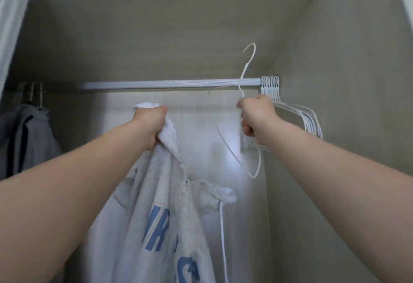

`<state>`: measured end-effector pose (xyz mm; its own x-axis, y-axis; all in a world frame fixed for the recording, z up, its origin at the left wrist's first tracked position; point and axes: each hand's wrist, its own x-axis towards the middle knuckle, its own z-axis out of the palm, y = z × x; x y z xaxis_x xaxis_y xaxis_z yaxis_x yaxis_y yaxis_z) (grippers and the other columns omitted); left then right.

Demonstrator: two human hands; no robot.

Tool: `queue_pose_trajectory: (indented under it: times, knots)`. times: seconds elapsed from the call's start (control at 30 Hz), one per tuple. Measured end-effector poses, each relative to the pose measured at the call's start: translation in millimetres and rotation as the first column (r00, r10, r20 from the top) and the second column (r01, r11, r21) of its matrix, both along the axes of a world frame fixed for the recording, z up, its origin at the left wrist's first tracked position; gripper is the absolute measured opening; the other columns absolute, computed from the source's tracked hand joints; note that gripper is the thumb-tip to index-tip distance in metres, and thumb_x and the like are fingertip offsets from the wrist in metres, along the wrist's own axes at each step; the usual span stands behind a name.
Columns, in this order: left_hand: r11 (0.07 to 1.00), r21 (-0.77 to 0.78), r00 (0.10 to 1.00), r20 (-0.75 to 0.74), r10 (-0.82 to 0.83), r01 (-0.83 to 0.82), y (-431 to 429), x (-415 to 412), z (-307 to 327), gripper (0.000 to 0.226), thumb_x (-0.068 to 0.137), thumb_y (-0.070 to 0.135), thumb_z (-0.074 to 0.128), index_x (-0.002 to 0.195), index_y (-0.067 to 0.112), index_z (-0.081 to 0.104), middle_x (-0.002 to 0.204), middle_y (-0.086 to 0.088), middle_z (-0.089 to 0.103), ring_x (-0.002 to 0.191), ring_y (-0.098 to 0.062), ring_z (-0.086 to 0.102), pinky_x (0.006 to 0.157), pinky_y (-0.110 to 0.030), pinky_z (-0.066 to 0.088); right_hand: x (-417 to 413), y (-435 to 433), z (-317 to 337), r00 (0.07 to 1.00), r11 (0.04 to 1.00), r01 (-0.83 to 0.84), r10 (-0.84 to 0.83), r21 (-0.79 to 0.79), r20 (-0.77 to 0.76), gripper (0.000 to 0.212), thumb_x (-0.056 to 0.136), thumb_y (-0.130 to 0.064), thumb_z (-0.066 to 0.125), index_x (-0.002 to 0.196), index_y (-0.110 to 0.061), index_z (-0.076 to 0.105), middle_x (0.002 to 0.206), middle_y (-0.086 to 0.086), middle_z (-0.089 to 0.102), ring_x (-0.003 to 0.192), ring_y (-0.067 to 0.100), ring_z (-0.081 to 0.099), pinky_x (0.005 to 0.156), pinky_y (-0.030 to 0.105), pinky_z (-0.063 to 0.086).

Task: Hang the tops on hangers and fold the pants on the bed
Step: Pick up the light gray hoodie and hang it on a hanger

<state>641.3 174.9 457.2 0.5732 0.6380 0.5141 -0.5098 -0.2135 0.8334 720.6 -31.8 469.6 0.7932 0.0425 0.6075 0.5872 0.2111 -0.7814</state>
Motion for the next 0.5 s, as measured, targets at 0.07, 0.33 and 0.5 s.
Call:
queue_pose_trajectory:
  times: [0.07,0.33,0.5]
  knots:
    - [0.999,0.001,0.999,0.024,0.037,-0.037,-11.6,-21.9,-4.5,0.023,0.101,0.018,0.053,0.08,0.021,0.043,0.075,-0.004,0.053,0.07,-0.021,0.059,0.067,-0.029,0.048,-11.0,2.2,-1.7,0.998,0.998,-0.062,0.061,-0.03,-0.029,0.018,0.091,-0.011,0.056,0.084,-0.017,0.041,0.064,0.004,0.032,0.033,0.013,0.025,0.041,0.017,0.024]
    - [0.98,0.055,0.981,0.015,0.192,-0.192,-97.1,-121.1,-49.1,0.038,0.102,0.011,0.05,0.069,0.017,0.033,0.043,0.004,0.046,0.037,-0.007,0.049,0.044,-0.015,0.041,-63.8,-27.1,-37.4,0.989,0.979,-0.15,0.151,0.138,0.001,0.024,0.087,-0.004,0.041,0.071,-0.022,0.035,0.067,0.001,0.033,0.049,0.017,0.025,0.041,0.019,0.025]
    - [0.98,0.036,0.981,-0.019,0.195,-0.194,-170.7,-171.8,-89.3,0.036,0.102,0.015,0.053,0.069,0.015,0.04,0.06,-0.005,0.051,0.061,-0.021,0.06,0.073,-0.033,0.052,-100.3,-68.4,-68.9,0.964,0.967,-0.248,0.252,0.062,-0.079,0.018,0.096,-0.025,0.048,0.079,-0.022,0.04,0.065,0.002,0.038,0.035,0.016,0.031,0.038,0.016,0.027]
